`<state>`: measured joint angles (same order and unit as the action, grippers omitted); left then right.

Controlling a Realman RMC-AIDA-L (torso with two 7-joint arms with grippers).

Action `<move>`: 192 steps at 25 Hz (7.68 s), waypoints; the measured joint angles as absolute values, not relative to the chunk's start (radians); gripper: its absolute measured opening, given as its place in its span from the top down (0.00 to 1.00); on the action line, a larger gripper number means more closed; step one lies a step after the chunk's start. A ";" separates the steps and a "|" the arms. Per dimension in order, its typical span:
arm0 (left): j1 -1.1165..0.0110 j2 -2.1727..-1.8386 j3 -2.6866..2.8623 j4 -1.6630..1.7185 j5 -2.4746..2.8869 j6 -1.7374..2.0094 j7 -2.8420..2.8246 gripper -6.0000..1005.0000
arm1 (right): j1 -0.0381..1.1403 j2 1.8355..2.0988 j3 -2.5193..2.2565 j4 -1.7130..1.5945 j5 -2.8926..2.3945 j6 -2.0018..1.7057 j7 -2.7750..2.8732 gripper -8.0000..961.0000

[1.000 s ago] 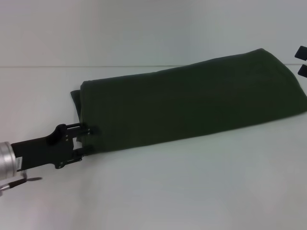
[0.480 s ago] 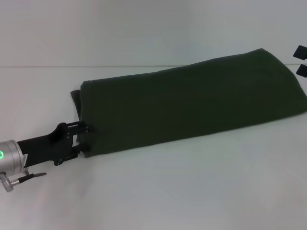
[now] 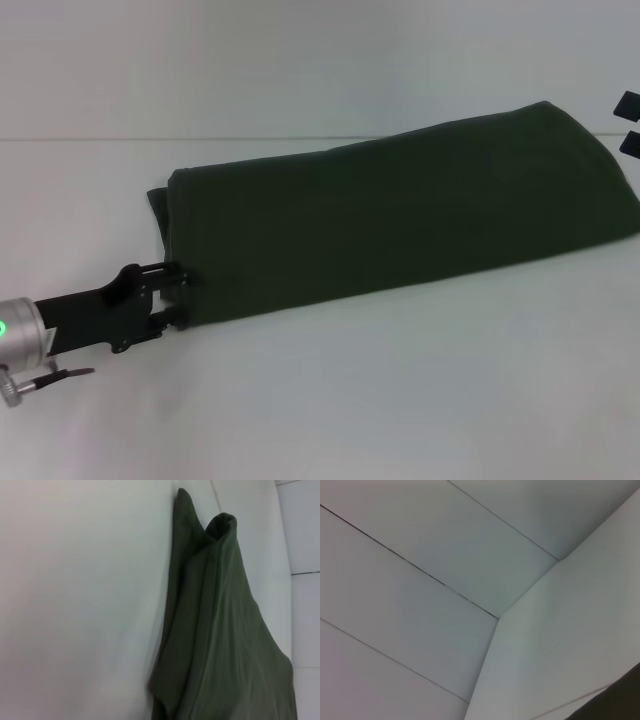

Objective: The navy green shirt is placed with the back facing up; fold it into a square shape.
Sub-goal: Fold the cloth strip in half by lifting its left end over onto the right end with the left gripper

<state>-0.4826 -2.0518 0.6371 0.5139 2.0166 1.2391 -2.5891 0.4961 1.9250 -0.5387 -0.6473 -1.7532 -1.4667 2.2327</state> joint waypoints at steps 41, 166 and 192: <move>-0.464 -2.066 0.654 0.483 2.020 1.197 -2.695 0.36 | 0.486 1.927 -0.505 -0.634 -1.750 -1.478 2.230 0.05; -0.496 -2.016 0.630 0.643 2.041 1.011 -2.542 0.98 | 0.480 1.916 -0.417 -0.621 -1.742 -1.510 2.247 0.05; -0.861 -2.176 0.841 0.685 1.889 1.127 -2.428 0.97 | 0.482 1.918 -0.419 -0.607 -1.743 -1.516 2.233 0.05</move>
